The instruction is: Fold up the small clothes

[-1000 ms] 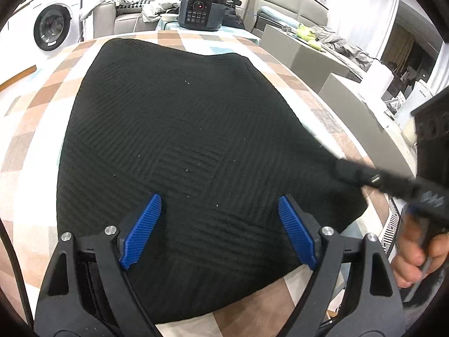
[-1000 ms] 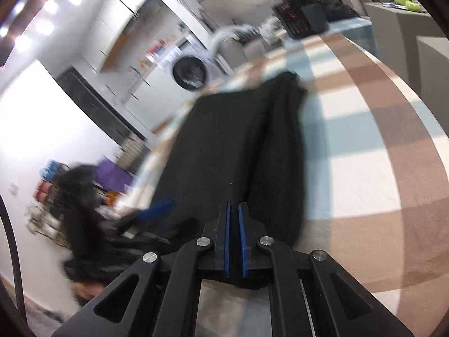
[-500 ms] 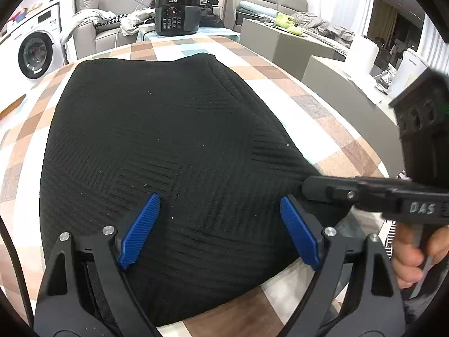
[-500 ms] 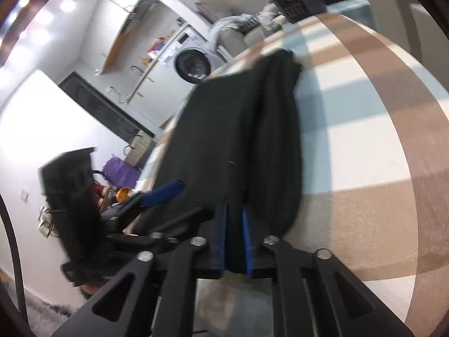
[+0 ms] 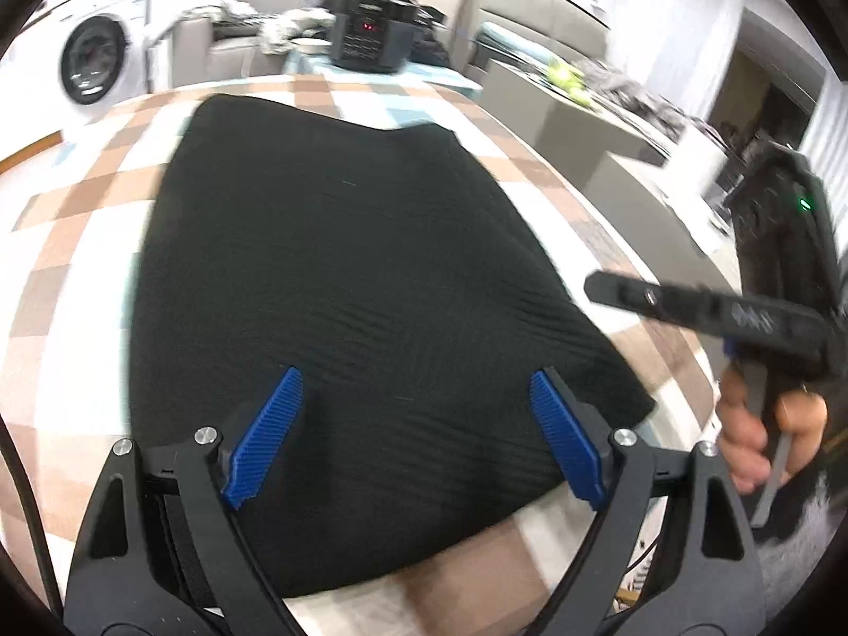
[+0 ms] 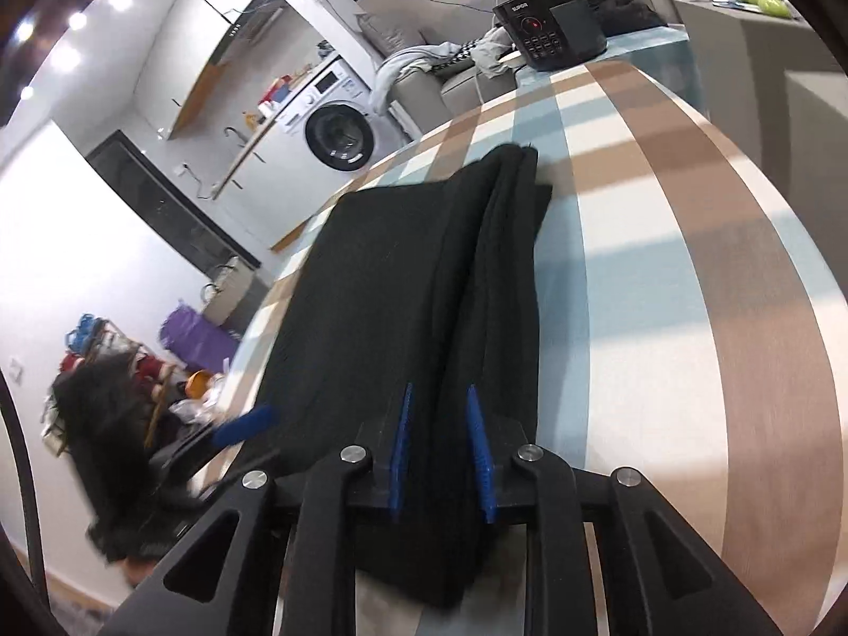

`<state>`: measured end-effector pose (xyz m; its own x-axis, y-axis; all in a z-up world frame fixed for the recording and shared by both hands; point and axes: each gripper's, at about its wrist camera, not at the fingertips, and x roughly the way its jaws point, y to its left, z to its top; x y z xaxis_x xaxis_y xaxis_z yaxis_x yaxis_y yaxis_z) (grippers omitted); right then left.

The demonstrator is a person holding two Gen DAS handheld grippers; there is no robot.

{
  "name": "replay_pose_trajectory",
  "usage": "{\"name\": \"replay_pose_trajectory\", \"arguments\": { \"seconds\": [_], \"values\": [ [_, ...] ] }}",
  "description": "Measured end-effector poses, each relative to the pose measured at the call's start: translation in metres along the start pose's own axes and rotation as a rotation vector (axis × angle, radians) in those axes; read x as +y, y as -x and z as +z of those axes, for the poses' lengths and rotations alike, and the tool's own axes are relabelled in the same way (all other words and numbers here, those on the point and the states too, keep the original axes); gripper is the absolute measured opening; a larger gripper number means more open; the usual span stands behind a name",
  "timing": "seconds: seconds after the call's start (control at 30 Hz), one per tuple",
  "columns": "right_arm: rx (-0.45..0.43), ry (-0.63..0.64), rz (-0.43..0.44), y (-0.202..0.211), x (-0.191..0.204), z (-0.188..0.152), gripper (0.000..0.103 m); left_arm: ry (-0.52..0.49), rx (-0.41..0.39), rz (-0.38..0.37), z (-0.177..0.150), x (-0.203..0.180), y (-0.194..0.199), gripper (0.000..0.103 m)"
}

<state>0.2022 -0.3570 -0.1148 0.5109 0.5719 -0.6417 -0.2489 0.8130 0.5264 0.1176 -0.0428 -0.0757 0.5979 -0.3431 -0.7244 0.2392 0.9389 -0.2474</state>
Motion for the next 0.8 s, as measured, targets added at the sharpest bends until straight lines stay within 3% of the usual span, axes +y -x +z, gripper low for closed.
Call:
{"name": "replay_pose_trajectory", "arguments": {
  "seconds": [0.17, 0.2, 0.23, 0.3, 0.37, 0.4, 0.43, 0.57, 0.7, 0.8],
  "values": [
    [0.047, -0.016, -0.002, -0.043, 0.002, 0.037, 0.022, 0.095, -0.014, 0.093, -0.003, 0.047, 0.012, 0.087],
    [0.064, -0.018, -0.008, -0.052, 0.002, 0.041, 0.019, 0.116, -0.012, 0.108, -0.005, 0.056, 0.014, 0.087],
    [0.068, -0.01, -0.007, -0.057, 0.004, 0.045, 0.008, 0.131, -0.01, 0.113, -0.006, 0.063, 0.015, 0.086],
    [0.023, 0.069, -0.006, -0.056, 0.016, 0.054, 0.007, 0.165, -0.013, 0.129, -0.011, 0.078, 0.02, 0.086],
    [0.022, 0.143, -0.088, -0.057, 0.024, 0.057, 0.007, 0.18, -0.015, 0.144, -0.016, 0.087, 0.025, 0.087],
    [0.046, 0.15, -0.148, -0.061, 0.022, 0.055, 0.007, 0.183, -0.015, 0.161, -0.018, 0.092, 0.027, 0.087],
    [0.061, 0.133, -0.154, -0.063, 0.018, 0.053, 0.007, 0.185, -0.014, 0.179, -0.02, 0.095, 0.028, 0.087],
    [0.062, 0.035, -0.064, -0.038, 0.006, 0.038, 0.012, 0.203, -0.003, 0.189, -0.027, 0.105, 0.032, 0.087],
    [0.113, -0.01, 0.022, -0.012, 0.008, 0.001, 0.02, 0.2, 0.014, 0.165, -0.035, 0.103, 0.033, 0.086],
    [0.14, 0.044, -0.031, 0.0, 0.013, -0.027, 0.019, 0.187, 0.028, 0.156, -0.04, 0.097, 0.031, 0.086]
  ]
}}
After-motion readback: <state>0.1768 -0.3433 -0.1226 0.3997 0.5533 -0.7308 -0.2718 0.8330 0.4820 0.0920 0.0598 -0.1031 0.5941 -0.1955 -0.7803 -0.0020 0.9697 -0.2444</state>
